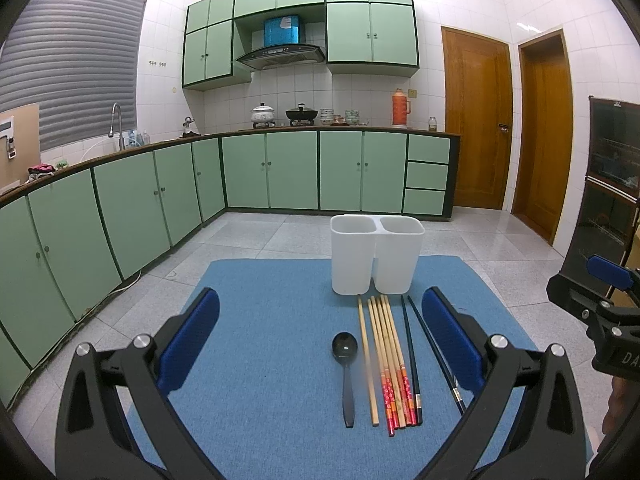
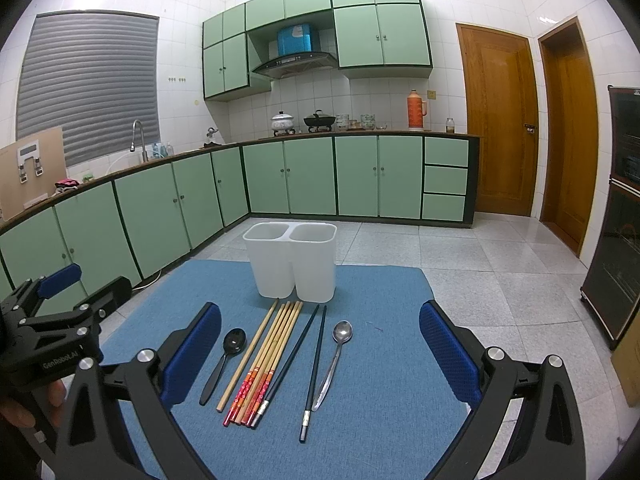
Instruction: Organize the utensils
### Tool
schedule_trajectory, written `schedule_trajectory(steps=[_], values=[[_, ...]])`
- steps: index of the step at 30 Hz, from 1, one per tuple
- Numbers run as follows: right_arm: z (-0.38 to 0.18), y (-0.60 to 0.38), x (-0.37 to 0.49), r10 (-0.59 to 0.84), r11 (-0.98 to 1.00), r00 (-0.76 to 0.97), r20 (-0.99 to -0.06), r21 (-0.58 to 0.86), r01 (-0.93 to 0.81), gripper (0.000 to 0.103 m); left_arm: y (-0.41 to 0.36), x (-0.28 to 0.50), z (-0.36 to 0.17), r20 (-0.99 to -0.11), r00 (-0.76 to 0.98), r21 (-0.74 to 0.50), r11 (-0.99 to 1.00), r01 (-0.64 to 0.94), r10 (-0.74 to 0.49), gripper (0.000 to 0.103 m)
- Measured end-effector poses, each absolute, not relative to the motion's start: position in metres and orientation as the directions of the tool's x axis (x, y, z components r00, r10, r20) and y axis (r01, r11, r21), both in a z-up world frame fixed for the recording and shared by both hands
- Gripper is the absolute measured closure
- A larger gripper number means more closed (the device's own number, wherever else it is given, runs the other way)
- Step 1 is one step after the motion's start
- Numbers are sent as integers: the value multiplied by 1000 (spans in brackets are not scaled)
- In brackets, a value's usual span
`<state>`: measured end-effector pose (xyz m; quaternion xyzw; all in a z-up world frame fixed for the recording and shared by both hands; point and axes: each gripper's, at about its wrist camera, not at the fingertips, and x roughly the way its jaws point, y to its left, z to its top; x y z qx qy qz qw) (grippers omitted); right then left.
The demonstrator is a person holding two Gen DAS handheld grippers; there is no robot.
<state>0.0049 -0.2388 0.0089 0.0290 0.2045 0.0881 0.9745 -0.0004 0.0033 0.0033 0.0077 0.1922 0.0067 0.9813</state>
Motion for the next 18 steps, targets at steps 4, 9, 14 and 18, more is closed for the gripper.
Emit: schedule_trajectory(steps=[4, 9, 14, 18], values=[[9, -239, 5, 183, 983, 901, -392, 92, -159, 6, 5, 0, 4, -376, 926, 17, 1000, -10, 16, 5], [9, -239, 5, 183, 983, 901, -394, 92, -160, 6, 2, -1, 2, -375, 927, 20, 1000, -11, 17, 5], [9, -239, 4, 183, 983, 902, -392, 93, -160, 6, 2, -1, 2, -375, 927, 21, 1000, -12, 19, 5], [9, -239, 4, 183, 983, 902, -392, 92, -159, 6, 2, -1, 2, -374, 927, 21, 1000, -12, 19, 5]])
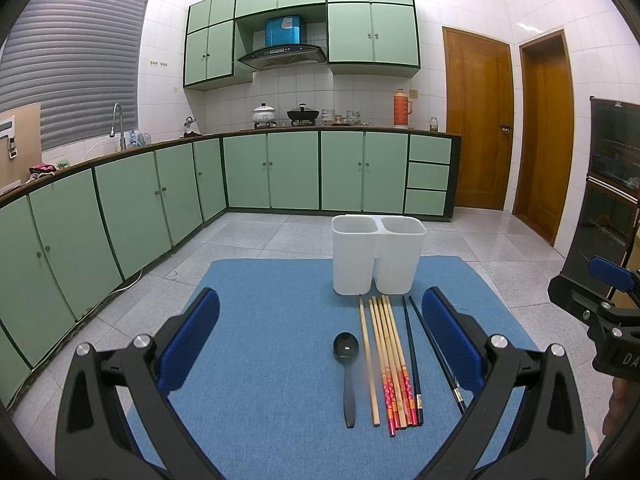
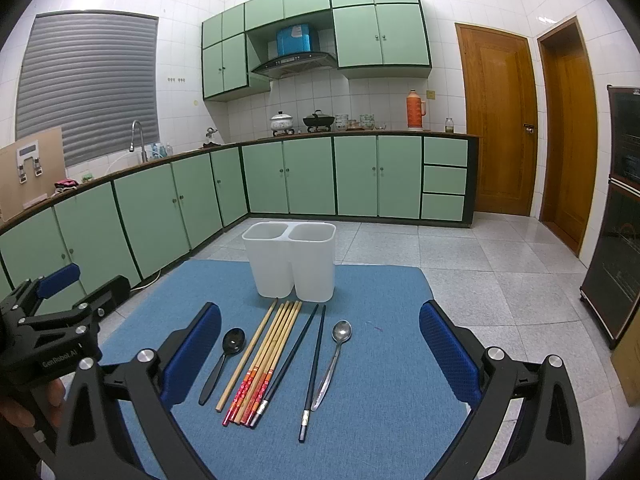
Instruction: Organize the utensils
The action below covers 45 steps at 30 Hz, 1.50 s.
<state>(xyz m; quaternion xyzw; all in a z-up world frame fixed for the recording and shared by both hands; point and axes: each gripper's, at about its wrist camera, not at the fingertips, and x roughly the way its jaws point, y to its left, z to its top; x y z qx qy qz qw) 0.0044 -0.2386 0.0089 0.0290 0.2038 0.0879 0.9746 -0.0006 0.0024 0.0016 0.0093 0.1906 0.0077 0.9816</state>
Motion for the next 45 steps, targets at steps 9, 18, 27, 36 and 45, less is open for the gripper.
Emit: schedule_trajectory(steps=[9, 18, 27, 36, 45], values=[[9, -239, 4, 183, 983, 902, -391, 92, -160, 6, 2, -1, 2, -375, 927, 21, 1000, -12, 19, 5], [9, -239, 5, 183, 983, 902, -391, 92, -160, 6, 2, -1, 2, -374, 927, 22, 1000, -11, 19, 5], [9, -239, 5, 184, 983, 902, -390, 93, -160, 6, 2, -1, 2, -375, 927, 23, 1000, -11, 19, 5], [9, -239, 5, 184, 983, 902, -391, 93, -161, 6, 2, -1, 2, -374, 927, 22, 1000, -11, 19, 5], [8, -239, 6, 182, 983, 900, -397, 92, -159, 6, 6, 2, 2, -382, 924, 22, 1000, -11, 19, 5]])
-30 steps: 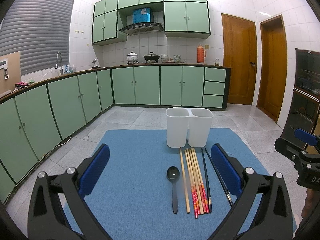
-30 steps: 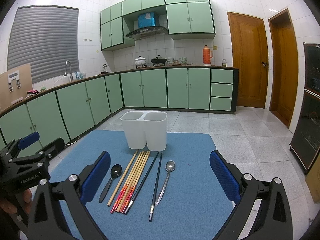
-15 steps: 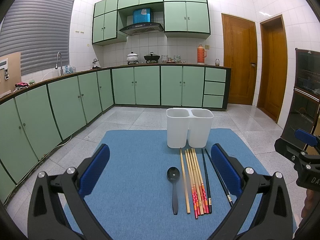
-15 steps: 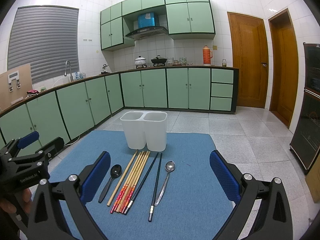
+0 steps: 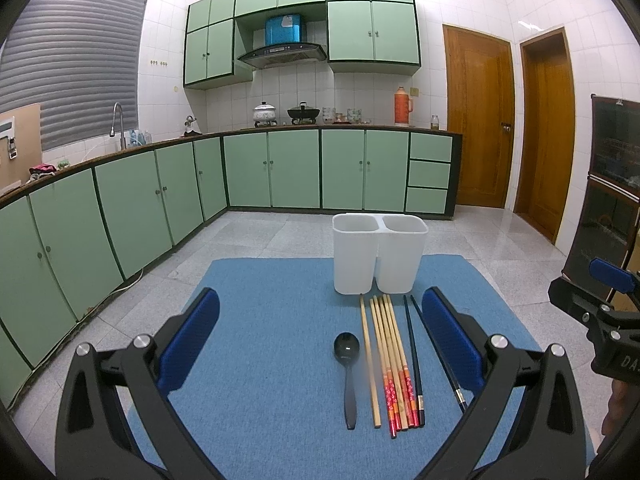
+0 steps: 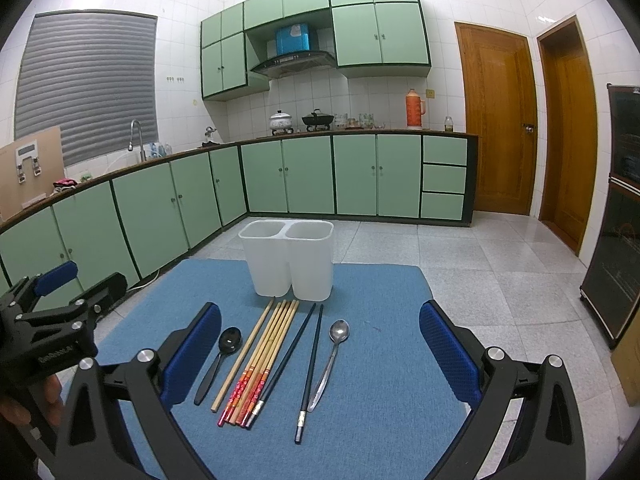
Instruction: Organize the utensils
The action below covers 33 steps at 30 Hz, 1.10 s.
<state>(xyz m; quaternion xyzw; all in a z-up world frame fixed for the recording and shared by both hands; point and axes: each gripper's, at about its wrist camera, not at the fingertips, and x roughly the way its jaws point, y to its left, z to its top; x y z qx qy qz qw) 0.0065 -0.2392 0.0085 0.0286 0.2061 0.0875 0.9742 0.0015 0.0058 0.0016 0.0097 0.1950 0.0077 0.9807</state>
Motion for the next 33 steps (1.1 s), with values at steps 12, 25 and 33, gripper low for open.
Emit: schedule_trajectory(steps=[12, 25, 33], values=[[-16, -244, 70, 183, 983, 845, -503, 80, -165, 6, 24, 61, -19, -504, 863, 43, 999, -18, 38, 5], [-68, -245, 149, 214, 977, 724, -656, 143, -159, 10, 22, 144, -97, -749, 663, 12, 999, 48, -23, 5], [-86, -253, 165, 200, 980, 699, -687, 147, -136, 16, 17, 170, -128, -809, 587, 12, 999, 41, -15, 17]])
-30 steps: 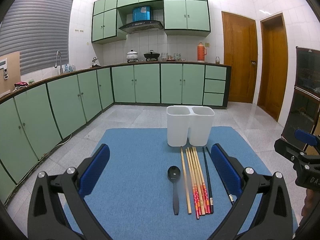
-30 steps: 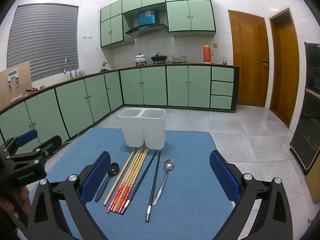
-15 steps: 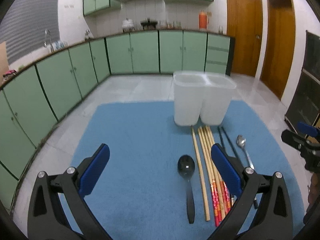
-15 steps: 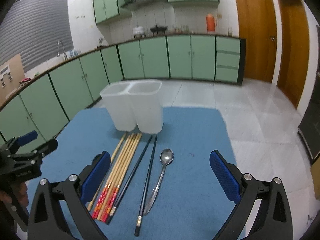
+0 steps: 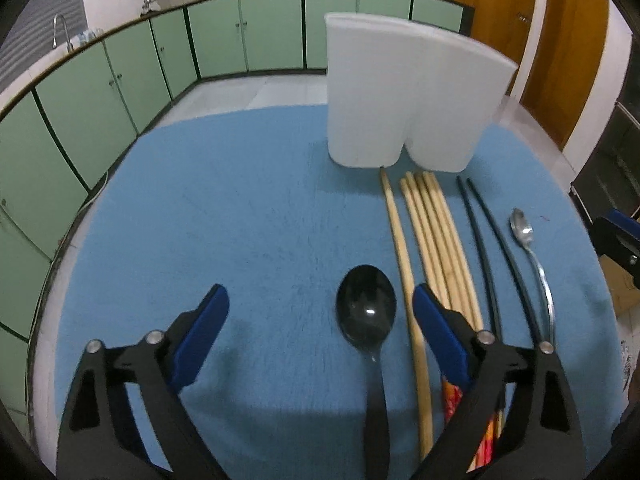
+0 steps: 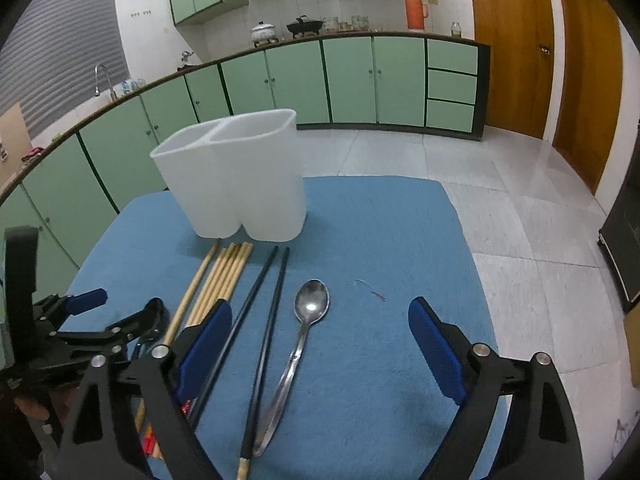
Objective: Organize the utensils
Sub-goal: 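Grasp the black spoon with the left tool while the right tool grasps the silver spoon, then lift both spoons and drop them into the white holder, opening both tools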
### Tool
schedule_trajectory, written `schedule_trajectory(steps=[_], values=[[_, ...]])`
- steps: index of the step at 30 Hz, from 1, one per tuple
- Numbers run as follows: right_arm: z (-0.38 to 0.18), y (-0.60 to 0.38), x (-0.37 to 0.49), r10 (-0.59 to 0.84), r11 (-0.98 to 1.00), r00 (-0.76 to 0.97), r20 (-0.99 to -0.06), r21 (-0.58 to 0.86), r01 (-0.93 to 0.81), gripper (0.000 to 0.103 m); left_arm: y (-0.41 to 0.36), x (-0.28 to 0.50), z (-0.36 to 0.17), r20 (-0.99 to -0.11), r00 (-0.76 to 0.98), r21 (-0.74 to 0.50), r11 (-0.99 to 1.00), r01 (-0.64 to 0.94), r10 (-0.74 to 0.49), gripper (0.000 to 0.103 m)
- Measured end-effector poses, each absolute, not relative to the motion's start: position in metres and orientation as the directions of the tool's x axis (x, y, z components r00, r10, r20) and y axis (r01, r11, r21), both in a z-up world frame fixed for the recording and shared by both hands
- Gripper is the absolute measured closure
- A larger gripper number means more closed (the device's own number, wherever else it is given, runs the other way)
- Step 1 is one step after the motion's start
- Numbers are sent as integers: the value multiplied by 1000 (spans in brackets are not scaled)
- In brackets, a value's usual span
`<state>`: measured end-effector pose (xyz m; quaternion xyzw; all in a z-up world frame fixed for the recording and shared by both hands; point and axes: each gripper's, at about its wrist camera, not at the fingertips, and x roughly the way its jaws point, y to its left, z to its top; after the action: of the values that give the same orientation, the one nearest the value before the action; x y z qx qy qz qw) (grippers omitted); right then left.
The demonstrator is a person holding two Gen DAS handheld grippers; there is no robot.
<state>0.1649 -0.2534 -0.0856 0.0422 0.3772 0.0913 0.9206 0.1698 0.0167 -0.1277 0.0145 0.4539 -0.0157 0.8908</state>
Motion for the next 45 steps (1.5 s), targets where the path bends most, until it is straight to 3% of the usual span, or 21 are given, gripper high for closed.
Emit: schedule_trajectory(steps=[10, 19, 27, 29, 33, 36, 37, 42, 45], values=[[-97, -252, 180, 210, 978, 669, -713, 149, -148, 26, 19, 185, -142, -838, 545, -6, 999, 47, -31, 27], [-113, -235, 197, 229, 972, 595, -771, 142, -190, 42, 19, 188, -141, -814, 579, -19, 999, 47, -43, 60], [-121, -235, 218, 241, 970, 545, -803, 181, -161, 51, 22, 202, -138, -809, 584, -36, 997, 69, -69, 63], [-123, -234, 223, 253, 967, 532, -808, 198, -159, 57, 19, 201, -139, -807, 586, -37, 997, 73, -72, 72], [-129, -231, 231, 266, 964, 508, -819, 220, -151, 60, 16, 199, -140, -804, 590, -31, 996, 85, -75, 77], [-129, -229, 233, 237, 971, 511, -826, 189, -144, 65, 14, 197, -140, -799, 594, -38, 994, 101, -91, 93], [-129, -228, 233, 229, 973, 512, -828, 179, -146, 74, 14, 196, -140, -798, 595, -41, 994, 105, -95, 93], [-127, -228, 231, 243, 969, 523, -817, 184, -164, 74, 11, 193, -138, -785, 613, -15, 992, 129, -91, 94], [-116, -235, 216, 262, 965, 588, -765, 195, -177, 75, 8, 187, -131, -755, 650, 2, 990, 139, -90, 94]])
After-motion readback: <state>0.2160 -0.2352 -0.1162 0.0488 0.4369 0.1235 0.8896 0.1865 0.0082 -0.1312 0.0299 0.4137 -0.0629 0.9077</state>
